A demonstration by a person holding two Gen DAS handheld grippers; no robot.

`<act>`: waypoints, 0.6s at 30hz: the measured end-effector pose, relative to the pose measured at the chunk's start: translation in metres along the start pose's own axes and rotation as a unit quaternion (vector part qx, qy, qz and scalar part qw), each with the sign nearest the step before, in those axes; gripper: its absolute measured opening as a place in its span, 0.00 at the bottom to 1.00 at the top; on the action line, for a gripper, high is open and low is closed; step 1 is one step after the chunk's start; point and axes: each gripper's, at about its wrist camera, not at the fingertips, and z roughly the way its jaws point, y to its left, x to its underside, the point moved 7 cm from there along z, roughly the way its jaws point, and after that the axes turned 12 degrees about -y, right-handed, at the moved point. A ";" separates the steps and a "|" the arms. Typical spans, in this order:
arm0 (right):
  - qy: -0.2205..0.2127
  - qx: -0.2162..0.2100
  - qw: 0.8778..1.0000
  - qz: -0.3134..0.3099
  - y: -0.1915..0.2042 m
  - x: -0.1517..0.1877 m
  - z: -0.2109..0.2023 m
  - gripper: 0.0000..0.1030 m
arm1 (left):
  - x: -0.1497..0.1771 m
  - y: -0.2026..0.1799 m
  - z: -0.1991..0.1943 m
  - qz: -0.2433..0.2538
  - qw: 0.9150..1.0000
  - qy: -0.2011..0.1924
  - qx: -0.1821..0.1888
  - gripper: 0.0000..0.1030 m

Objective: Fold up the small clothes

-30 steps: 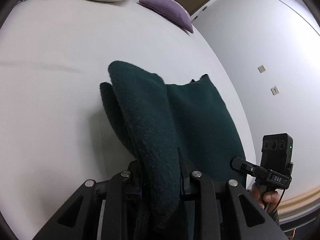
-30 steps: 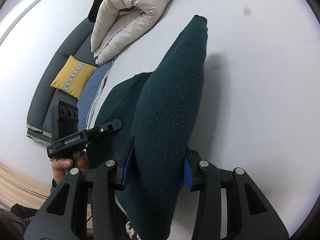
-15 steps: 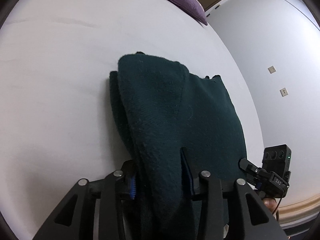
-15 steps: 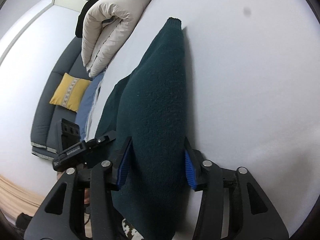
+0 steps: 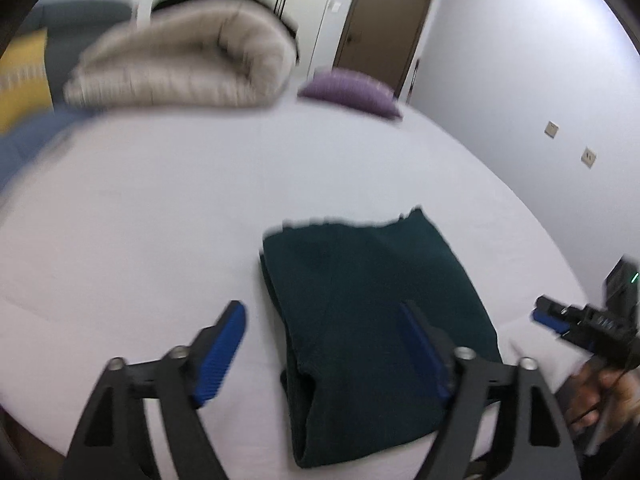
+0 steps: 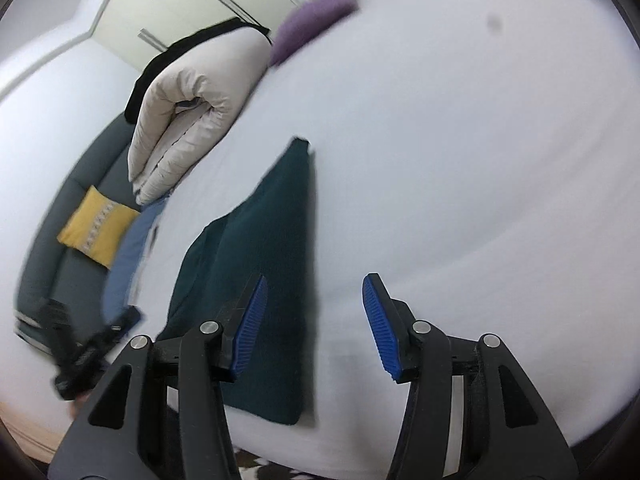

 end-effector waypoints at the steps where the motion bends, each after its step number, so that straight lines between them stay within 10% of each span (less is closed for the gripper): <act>1: -0.010 0.005 1.000 -0.021 0.010 -0.003 -0.007 0.48 | -0.004 -0.002 -0.007 0.015 1.000 -0.016 -0.009 0.91; 13: -0.211 0.076 0.949 -0.223 0.136 -0.035 -0.119 1.00 | -0.067 -0.034 -0.118 0.131 0.951 -0.237 -0.152 1.00; 18: -0.267 0.080 0.929 -0.244 0.169 -0.039 -0.161 1.00 | -0.081 -0.026 -0.138 0.104 0.952 -0.247 -0.145 1.00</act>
